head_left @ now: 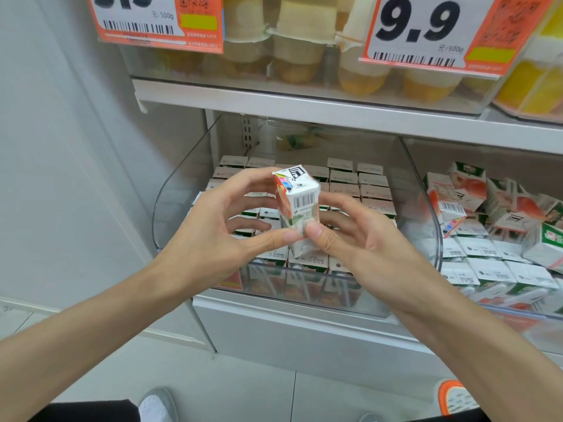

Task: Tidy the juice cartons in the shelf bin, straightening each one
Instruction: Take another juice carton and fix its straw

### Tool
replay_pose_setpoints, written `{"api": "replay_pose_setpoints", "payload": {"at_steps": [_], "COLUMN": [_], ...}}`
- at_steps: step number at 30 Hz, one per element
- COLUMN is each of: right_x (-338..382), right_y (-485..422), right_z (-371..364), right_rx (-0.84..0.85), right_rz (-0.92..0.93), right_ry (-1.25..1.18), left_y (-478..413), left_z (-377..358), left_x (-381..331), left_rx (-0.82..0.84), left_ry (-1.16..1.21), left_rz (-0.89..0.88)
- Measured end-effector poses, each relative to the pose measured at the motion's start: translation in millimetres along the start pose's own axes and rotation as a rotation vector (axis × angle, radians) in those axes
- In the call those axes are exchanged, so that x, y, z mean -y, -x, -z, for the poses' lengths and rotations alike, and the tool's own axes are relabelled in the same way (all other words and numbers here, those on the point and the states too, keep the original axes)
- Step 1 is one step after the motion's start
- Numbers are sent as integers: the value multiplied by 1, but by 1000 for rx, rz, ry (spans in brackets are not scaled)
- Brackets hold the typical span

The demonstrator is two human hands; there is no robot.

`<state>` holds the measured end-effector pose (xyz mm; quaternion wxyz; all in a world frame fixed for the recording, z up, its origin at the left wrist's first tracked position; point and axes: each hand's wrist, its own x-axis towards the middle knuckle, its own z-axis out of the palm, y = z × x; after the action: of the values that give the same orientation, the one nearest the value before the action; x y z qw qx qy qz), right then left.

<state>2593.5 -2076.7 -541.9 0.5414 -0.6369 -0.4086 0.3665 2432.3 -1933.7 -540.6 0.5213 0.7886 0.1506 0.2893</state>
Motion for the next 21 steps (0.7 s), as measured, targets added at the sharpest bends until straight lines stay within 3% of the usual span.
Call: {"api": "replay_pose_setpoints", "payload": {"at_steps": [4, 15, 21], "right_x": [4, 1, 1], "right_y": [3, 4, 1], "right_z": [-1, -4, -2], "right_rx": [5, 43, -114], "right_rz": [-57, 66, 211], "right_ry": [-116, 47, 239], "left_y": [-1, 2, 3], "left_z": [3, -2, -3], "left_x": [0, -1, -4], "left_rx": [-19, -43, -143], "left_ry": [8, -107, -206], "left_rz": [10, -86, -194]}}
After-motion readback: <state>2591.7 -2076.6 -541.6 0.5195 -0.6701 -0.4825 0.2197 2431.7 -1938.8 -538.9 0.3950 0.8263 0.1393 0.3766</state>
